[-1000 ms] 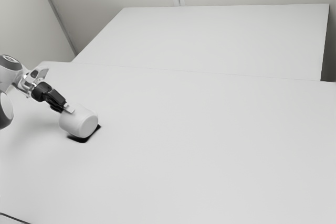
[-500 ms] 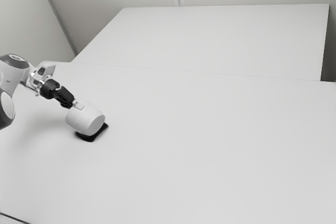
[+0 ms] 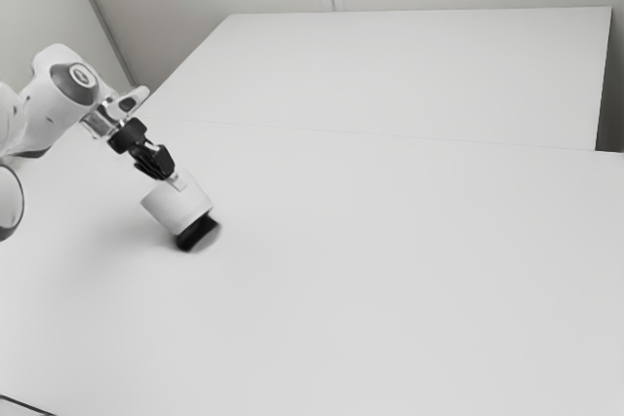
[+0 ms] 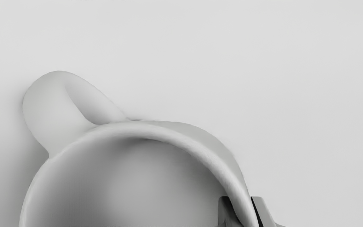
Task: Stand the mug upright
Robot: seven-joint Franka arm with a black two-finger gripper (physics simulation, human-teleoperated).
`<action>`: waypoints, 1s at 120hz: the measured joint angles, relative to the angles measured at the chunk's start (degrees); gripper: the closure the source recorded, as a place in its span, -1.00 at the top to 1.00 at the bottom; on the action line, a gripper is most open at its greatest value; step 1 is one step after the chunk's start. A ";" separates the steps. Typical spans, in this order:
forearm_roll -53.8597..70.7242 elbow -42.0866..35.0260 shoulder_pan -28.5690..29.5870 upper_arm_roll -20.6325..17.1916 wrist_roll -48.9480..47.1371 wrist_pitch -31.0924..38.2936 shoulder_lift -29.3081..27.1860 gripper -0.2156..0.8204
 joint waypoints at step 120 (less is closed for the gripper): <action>30.77 -24.17 -25.83 6.77 -59.92 22.47 -16.51 -0.93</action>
